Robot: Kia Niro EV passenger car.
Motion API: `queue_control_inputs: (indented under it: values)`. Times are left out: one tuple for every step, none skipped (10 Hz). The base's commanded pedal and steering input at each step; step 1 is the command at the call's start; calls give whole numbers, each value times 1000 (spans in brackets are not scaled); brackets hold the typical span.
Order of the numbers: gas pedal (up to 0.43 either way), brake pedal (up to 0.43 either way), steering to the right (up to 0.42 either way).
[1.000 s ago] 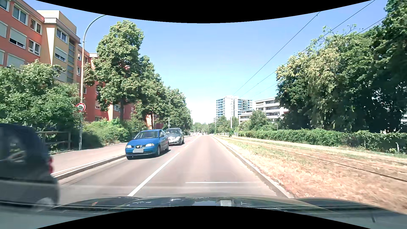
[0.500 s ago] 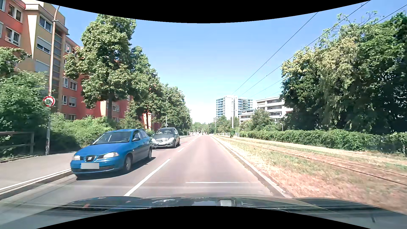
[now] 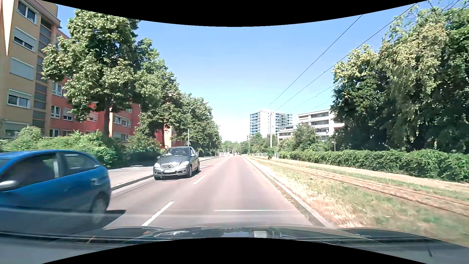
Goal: Follow the waypoints while adhering to traffic rules and regulations
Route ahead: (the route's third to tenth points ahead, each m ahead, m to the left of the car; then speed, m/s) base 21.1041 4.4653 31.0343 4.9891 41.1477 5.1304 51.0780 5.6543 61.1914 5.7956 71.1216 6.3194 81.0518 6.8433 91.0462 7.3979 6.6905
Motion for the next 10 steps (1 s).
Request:
queue_control_inputs:
  values:
    - [268,0,-10]
    - [248,0,-10]
    - [240,0,-4]
    - [228,0,-2]
    - [220,0,-2]
    - [220,0,-3]
    - [220,0,-3]
    - [220,0,-3]
    - [220,0,-3]
    - [220,0,-7]
